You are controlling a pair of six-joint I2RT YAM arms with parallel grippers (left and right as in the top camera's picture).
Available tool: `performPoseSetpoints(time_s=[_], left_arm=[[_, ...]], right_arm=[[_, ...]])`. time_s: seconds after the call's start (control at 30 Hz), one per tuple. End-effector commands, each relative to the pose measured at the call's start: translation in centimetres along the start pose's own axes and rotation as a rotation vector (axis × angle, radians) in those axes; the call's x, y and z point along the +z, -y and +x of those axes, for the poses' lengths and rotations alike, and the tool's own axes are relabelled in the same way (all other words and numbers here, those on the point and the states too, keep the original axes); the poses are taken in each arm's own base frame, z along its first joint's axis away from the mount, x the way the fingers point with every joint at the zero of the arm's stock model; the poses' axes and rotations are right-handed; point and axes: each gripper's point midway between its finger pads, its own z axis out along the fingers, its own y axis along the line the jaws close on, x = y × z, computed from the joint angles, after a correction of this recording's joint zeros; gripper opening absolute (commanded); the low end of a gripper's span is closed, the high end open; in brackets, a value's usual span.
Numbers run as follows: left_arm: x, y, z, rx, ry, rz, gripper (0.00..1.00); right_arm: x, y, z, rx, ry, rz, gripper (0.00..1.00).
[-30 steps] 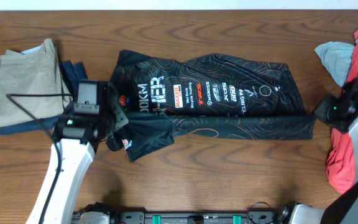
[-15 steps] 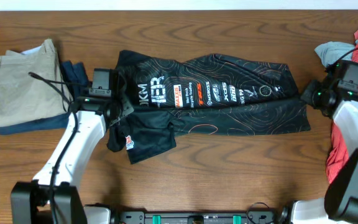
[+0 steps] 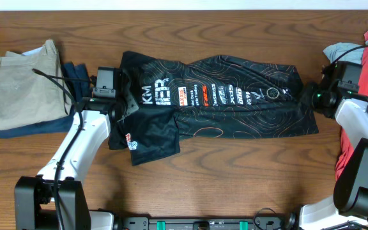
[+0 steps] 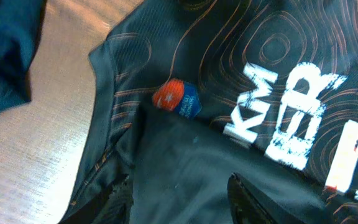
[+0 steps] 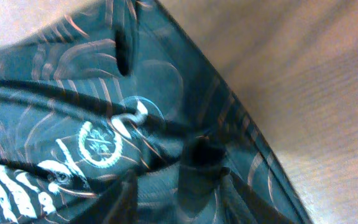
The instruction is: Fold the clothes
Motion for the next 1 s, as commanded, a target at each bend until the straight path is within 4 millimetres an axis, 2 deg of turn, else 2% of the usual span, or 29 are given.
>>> performPoseSetpoints(time_s=[0.0, 0.07, 0.17, 0.23, 0.37, 0.63, 0.77, 0.97], left_arm=[[-0.6, -0.9, 0.7, 0.027, -0.036, -0.039, 0.54], [-0.7, -0.9, 2.3, 0.027, -0.11, -0.023, 0.54], [-1.1, -0.2, 4.7, 0.073, -0.221, 0.036, 0.53], [-1.3, 0.3, 5.7, 0.118, -0.262, 0.06, 0.53], [-1.6, 1.2, 7.4, 0.24, -0.296, 0.072, 0.56], [-1.6, 3.4, 11.1, 0.371, -0.348, 0.093, 0.62], [-1.3, 4.4, 13.2, 0.442, -0.374, 0.104, 0.68], [-0.2, 5.7, 16.3, 0.532, -0.422, 0.105, 0.71]], right_arm=[[-0.3, 1.8, 0.1, -0.004, -0.006, 0.119, 0.47], [-0.4, 2.9, 0.6, -0.001, -0.021, 0.18, 0.44], [-0.7, 4.3, 1.6, 0.001, -0.054, 0.253, 0.25], [-0.7, 4.7, 2.3, 0.002, -0.077, 0.27, 0.24], [-0.2, 5.2, 3.8, 0.005, -0.117, 0.28, 0.23], [0.9, 6.2, 6.7, 0.012, -0.192, 0.3, 0.22], [0.9, 6.3, 7.0, 0.012, -0.198, 0.302, 0.31], [0.9, 6.4, 7.1, 0.013, -0.201, 0.303, 0.35]])
